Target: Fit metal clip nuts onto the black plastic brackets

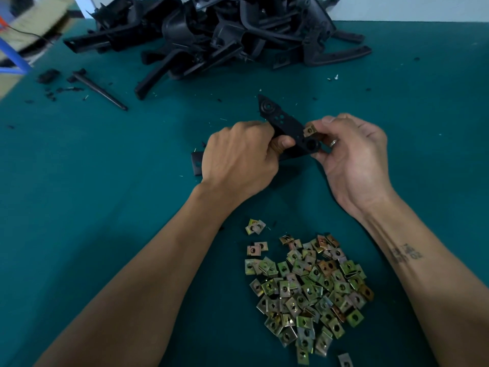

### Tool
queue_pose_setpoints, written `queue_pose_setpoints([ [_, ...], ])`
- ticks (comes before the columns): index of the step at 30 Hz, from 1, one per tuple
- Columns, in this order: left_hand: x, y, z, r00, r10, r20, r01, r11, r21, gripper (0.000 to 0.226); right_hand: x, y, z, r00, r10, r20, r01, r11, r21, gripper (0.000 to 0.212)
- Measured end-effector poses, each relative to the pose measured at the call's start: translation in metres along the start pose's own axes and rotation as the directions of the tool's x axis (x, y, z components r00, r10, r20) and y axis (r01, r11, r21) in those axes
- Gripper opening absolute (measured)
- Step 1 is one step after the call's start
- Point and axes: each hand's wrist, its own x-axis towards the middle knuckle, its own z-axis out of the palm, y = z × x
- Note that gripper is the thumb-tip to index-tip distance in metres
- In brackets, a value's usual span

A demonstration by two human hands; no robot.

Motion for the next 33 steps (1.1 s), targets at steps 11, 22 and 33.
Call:
queue_pose_setpoints([
  [11,-0.001,0.001,-0.001,1.000,0.014,-0.003,-0.014,1.000,-0.011,0.051,-0.005,-0.001,0.005,0.999,-0.007,0.034,0.008,1.000,-0.025,0.028],
  [22,0.001,-0.003,-0.002,0.976,-0.213,-0.038,0.213,0.977,0.007,0.049,-0.007,-0.017,-0.015,0.981,-0.171,0.092,0.193,0.800,-0.569,0.010],
  [33,-0.001,0.001,-0.006,0.983,-0.172,-0.069,0.170,0.985,-0.028,0.043,-0.035,-0.040,-0.004,0.629,0.553,0.546,0.245,0.525,-0.815,0.014],
])
